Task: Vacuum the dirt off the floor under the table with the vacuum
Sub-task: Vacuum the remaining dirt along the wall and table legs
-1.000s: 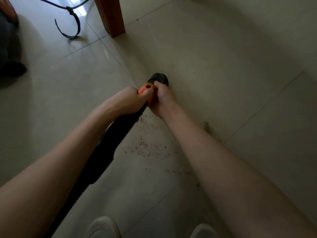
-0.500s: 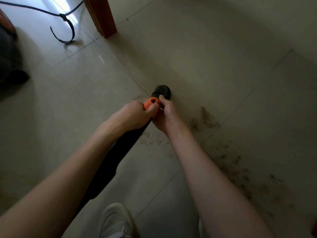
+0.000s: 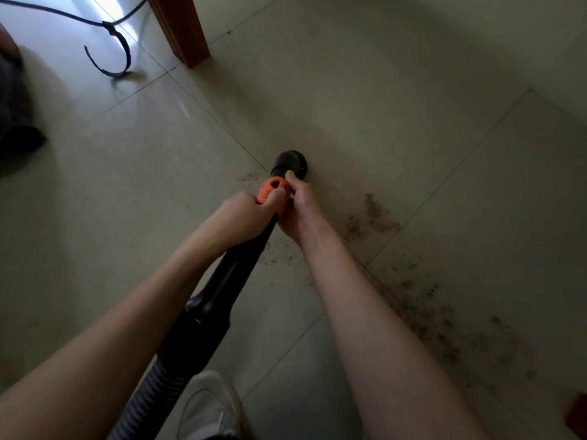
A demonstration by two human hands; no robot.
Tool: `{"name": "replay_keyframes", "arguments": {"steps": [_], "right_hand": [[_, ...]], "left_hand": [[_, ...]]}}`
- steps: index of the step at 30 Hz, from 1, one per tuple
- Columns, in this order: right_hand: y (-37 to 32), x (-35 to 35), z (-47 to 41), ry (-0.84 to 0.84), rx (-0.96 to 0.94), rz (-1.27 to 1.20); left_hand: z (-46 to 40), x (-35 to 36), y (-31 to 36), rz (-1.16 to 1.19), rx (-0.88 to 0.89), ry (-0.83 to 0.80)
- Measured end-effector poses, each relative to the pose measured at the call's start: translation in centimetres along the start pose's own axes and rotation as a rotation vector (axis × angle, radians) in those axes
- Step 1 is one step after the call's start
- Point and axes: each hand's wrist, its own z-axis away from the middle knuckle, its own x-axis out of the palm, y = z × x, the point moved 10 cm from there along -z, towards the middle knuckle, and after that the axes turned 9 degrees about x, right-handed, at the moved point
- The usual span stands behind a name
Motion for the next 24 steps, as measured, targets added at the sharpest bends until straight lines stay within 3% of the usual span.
{"name": "replay_keyframes", "arguments": {"steps": [5, 14, 24], "right_hand": [[-1.7, -2.5, -0.6, 0.073, -0.115, -0.035], [-2.9, -4.3, -1.4, 0.123, -0.120, -0.090], [-1.3, -0.2, -1.6, -0.080, 0.001, -0.068]], "left_hand": [[0.1, 2.1, 0.1, 0.162, -0.024, -0.081], [-0.4, 2.9, 3.6, 0.045, 0.057, -0.102], [0.1, 0.8, 1.9, -0.022, 0.018, -0.017]]}}
